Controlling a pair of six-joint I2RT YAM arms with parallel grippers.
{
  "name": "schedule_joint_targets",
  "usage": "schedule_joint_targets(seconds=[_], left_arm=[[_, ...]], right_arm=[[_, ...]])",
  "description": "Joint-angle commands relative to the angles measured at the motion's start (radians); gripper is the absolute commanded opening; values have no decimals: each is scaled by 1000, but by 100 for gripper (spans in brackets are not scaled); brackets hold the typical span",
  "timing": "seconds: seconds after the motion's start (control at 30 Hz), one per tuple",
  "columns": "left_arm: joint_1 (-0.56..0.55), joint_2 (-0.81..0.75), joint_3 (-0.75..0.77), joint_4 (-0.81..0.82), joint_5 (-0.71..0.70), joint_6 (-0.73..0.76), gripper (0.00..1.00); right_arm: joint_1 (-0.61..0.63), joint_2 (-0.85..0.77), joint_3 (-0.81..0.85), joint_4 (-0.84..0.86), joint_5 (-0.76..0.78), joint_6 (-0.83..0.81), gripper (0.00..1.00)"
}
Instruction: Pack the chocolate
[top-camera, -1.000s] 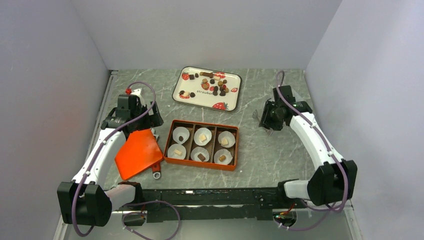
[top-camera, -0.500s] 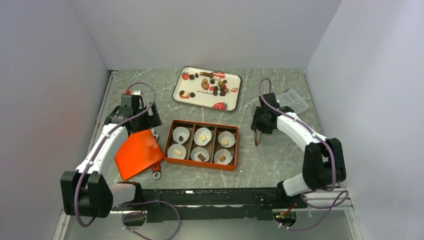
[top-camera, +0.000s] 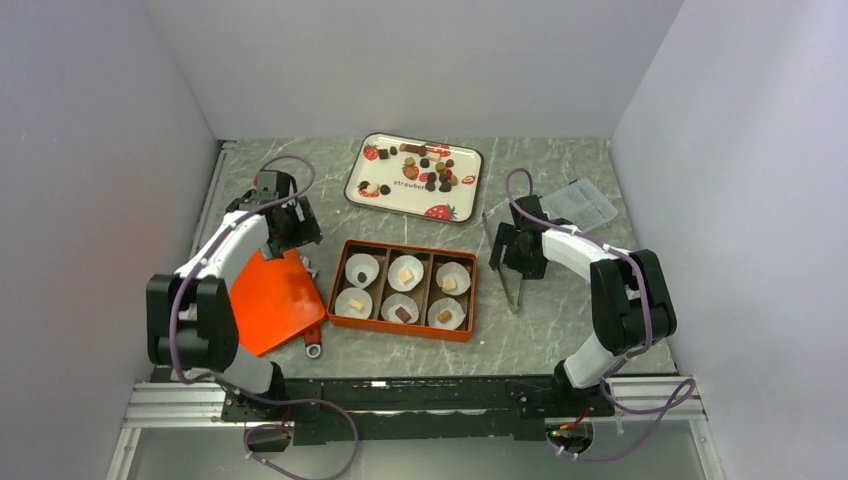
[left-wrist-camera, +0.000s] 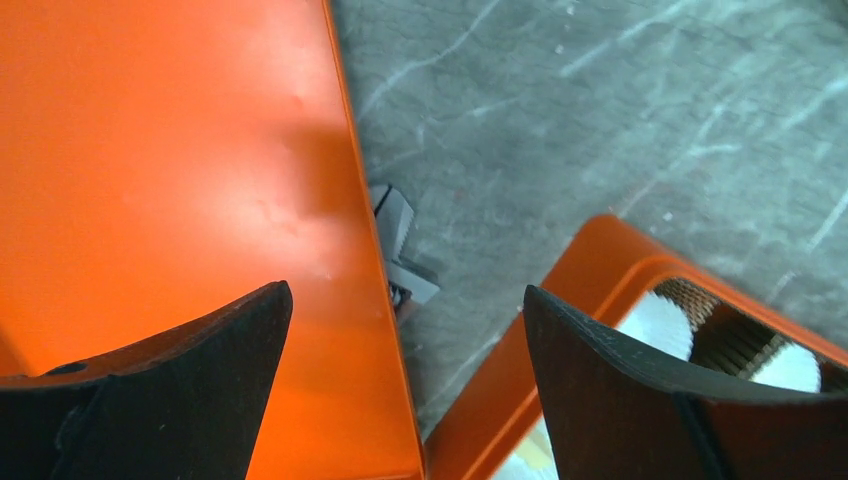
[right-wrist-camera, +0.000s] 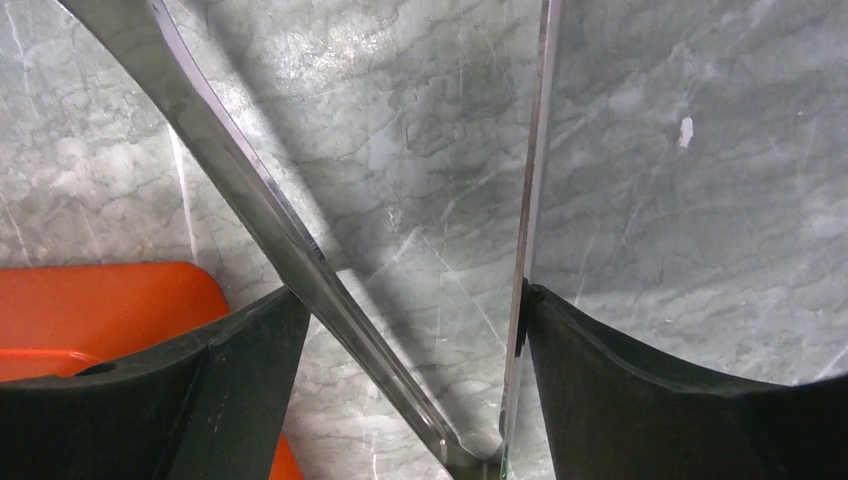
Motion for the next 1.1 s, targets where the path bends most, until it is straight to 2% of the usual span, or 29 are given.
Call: schedule_joint_targets(seconds=[0.0, 0.37, 0.5, 0.63, 0.83, 1.07], left_arm=[[4, 100, 73, -5, -82, -44, 88], [4, 242, 118, -7, -151, -83, 44], [4, 266, 115, 4, -157, -83, 33], [4, 283, 115, 13, -164, -79, 27], [4, 285, 127, 8, -165, -63, 1], [4, 201, 179, -64, -212, -14, 0]], right_arm=[[-6, 10, -3, 63, -9, -8, 83], [-18, -96, 61, -17, 10, -48, 94], [-20, -150, 108, -62, 8, -66, 95], [-20, -194, 149, -88, -19, -74, 96], [-20, -216, 201, -94, -103, -69, 97], [-18, -201, 253, -42, -269, -16, 99]])
